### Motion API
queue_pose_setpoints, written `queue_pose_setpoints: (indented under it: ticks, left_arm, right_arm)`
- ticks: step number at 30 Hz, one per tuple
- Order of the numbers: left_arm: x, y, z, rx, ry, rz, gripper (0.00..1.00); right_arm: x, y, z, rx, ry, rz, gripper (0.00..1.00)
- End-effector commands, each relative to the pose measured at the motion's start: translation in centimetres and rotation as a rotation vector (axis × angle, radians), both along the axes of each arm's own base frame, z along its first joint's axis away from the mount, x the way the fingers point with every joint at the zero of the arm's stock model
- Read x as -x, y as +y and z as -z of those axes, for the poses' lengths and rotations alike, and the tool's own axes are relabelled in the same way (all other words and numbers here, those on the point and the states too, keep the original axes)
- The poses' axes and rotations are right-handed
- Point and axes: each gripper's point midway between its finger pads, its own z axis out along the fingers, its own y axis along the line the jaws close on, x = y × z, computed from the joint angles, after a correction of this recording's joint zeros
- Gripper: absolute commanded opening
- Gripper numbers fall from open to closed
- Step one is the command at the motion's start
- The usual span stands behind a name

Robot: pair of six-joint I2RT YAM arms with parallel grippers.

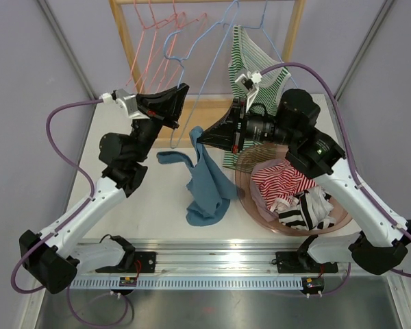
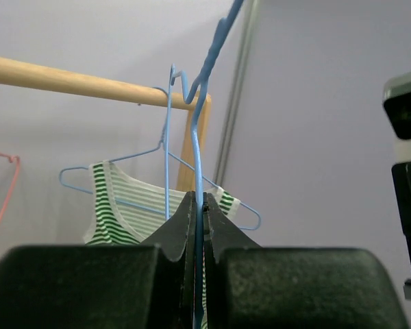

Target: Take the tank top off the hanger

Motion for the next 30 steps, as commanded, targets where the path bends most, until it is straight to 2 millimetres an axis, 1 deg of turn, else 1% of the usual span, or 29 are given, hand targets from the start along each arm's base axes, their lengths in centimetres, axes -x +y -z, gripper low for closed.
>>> queue_pose_setpoints:
  ticks: [1,2,4,5,6,7,8,9,10,11,12,13,14,15,16,17,18,19,20,21,22,23,24,25,26,27,28,29,30]
  left_arm:
    - [1.8,4.5,-3.7,0.181,-0.105,-0.137,0.0]
    - [1.1,4.4,-2.7,0.15,-0.048,-0.155,0.0]
    - [0.3,4.8,-2.4,0.148,0.006,-0.186,0.0]
    - [-0.5,4.8,-1.4,0.125,0.063,-0.21,0.0]
    - [-0.8,4.7,-1.0,0.112,0.089,-0.212,0.0]
    - [-0.8,4.7,-1.5,0.114,0.104,-0.21,0.0]
    - [-1.5,4.4,-0.2,0.066,0.166,-0.225,0.0]
    - [-2.1,4.0,0.5,0.043,0.2,-0.227,0.0]
    - [-2.4,4.0,0.7,0.029,0.226,-0.234,0.0]
    - [-2.8,4.1,1.1,0.002,0.271,-0.252,0.0]
    - [-3.5,3.6,1.7,-0.021,0.302,-0.258,0.0]
    - [-3.9,3.5,2.0,-0.036,0.323,-0.266,0.0]
    - [-4.2,3.5,1.7,-0.049,0.345,-0.277,0.0]
    - [-4.5,3.5,1.7,-0.059,0.358,-0.283,0.0]
    - [-5.5,2.9,2.6,-0.086,0.391,-0.292,0.0]
    - [-5.9,2.8,3.1,-0.112,0.422,-0.302,0.0]
    - [-5.9,2.9,1.7,-0.105,0.413,-0.303,0.0]
    - [-7.0,2.3,2.6,-0.134,0.444,-0.31,0.0]
    - [-7.5,2.2,2.9,-0.155,0.467,-0.315,0.0]
    - [-7.6,2.2,1.3,-0.14,0.453,-0.311,0.0]
    - [-8.0,2.1,1.2,-0.144,0.459,-0.311,0.0]
    - [-9.3,1.6,2.4,-0.177,0.491,-0.311,0.0]
    - [-9.6,1.5,1.8,-0.176,0.488,-0.307,0.0]
    - [-9.5,1.6,-0.2,-0.155,0.464,-0.3,0.0]
    - [-11.0,0.9,1.0,-0.192,0.499,-0.297,0.0]
    - [-11.3,0.9,0.5,-0.197,0.493,-0.302,0.0]
    - [-11.4,1.0,-1.6,-0.177,0.463,-0.306,0.0]
    - [-11.9,1.2,-1.4,-0.187,0.479,-0.32,0.0]
    - [-13.4,0.5,-0.3,-0.209,0.502,-0.323,0.0]
  right_arm:
    - [-1.9,0.5,3.6,0.078,0.021,0.079,0.0]
    - [-2.3,0.9,5.8,0.11,0.053,0.082,0.0]
    - [-2.4,1.2,7.6,0.126,0.079,0.084,0.0]
    - [-2.7,1.5,9.4,0.141,0.099,0.094,0.0]
    - [-2.9,1.5,10.0,0.146,0.105,0.106,0.0]
    - [-3.0,1.4,10.6,0.153,0.111,0.122,0.0]
    - [-3.8,1.3,12.4,0.176,0.129,0.164,0.01]
    - [-4.1,1.2,13.2,0.187,0.139,0.182,0.05]
    - [-4.4,1.0,14.9,0.219,0.163,0.202,0.29]
    - [-4.8,0.8,15.7,0.234,0.171,0.231,0.38]
    - [-4.9,0.7,16.4,0.25,0.18,0.239,0.45]
    - [-5.0,0.6,17.2,0.265,0.19,0.247,0.55]
    - [-5.0,0.4,17.6,0.277,0.193,0.258,0.76]
    - [-5.2,0.2,17.7,0.284,0.192,0.27,0.85]
    - [-5.3,-0.2,17.9,0.297,0.193,0.292,0.93]
    - [-5.4,-0.5,17.9,0.304,0.183,0.305,0.99]
    - [-5.5,-0.7,17.8,0.305,0.178,0.317,1.0]
    - [-5.5,-1.3,17.7,0.313,0.173,0.34,1.0]
    - [-5.5,-1.5,17.8,0.317,0.167,0.35,0.99]
    - [-5.4,-1.8,17.7,0.317,0.161,0.356,1.0]
    - [-5.2,-2.1,17.6,0.315,0.159,0.364,1.0]
    - [-5.2,-2.5,17.7,0.32,0.16,0.376,0.99]
    - [-5.0,-2.6,17.7,0.32,0.159,0.374,0.99]
    - [-4.8,-2.9,17.8,0.319,0.16,0.376,1.0]
    - [-4.7,-3.1,17.9,0.323,0.166,0.382,0.99]
    - [-4.5,-3.3,18.1,0.325,0.17,0.386,0.99]
    - [-4.3,-3.7,18.2,0.326,0.172,0.39,1.0]
    - [-4.1,-4.1,18.3,0.324,0.183,0.402,0.99]
    - [-4.0,-4.3,18.5,0.325,0.191,0.408,1.0]
